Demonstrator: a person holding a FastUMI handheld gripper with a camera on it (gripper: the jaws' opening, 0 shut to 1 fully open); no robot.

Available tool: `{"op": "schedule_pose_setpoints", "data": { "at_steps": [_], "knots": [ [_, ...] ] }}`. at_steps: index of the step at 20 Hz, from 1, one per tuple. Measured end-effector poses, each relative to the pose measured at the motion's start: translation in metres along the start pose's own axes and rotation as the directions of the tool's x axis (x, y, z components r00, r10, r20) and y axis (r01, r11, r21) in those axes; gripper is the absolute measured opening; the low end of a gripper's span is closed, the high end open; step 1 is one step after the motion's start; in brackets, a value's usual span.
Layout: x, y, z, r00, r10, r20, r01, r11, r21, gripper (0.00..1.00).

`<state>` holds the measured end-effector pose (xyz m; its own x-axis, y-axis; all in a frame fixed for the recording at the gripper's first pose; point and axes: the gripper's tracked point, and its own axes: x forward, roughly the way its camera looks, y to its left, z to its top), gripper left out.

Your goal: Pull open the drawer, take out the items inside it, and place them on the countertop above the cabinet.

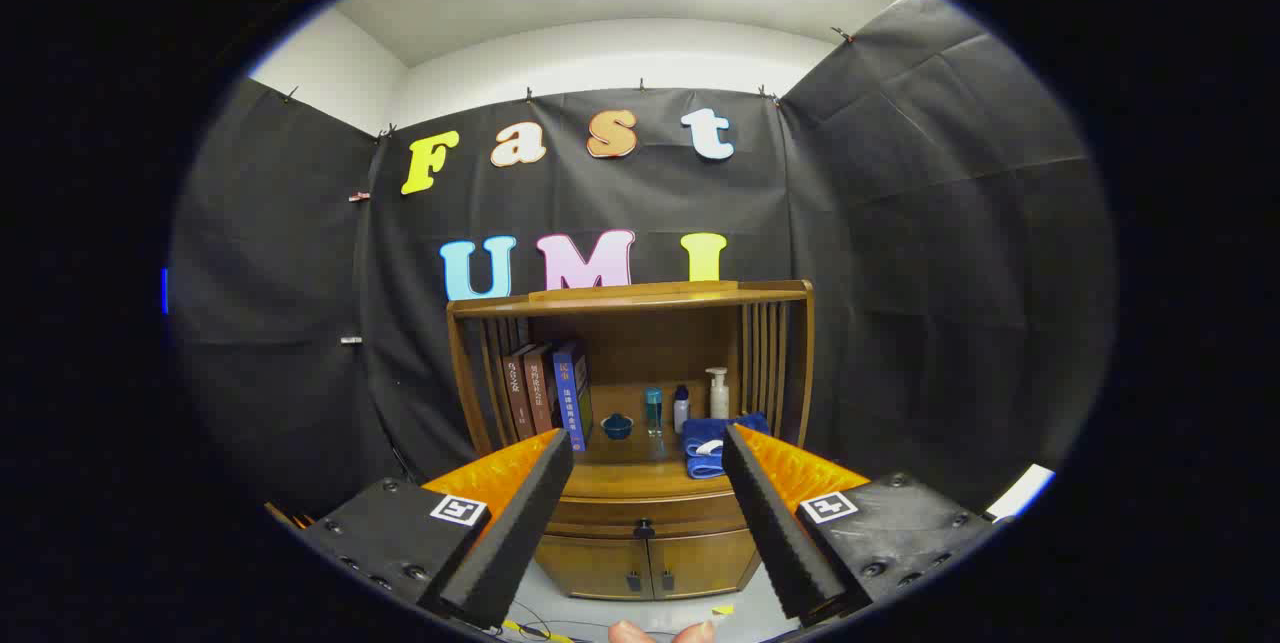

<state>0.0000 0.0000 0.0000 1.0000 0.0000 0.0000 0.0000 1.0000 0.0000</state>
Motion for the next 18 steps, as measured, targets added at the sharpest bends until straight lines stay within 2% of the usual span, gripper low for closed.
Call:
{"op": "schedule_pose_setpoints", "data": {
  "at_steps": [18],
  "knots": [
    [0.0012, 0.0043, -0.0029, 1.0, 0.022, 0.012, -0.022, 1.0, -0.005, 0.98]
  ]
}}
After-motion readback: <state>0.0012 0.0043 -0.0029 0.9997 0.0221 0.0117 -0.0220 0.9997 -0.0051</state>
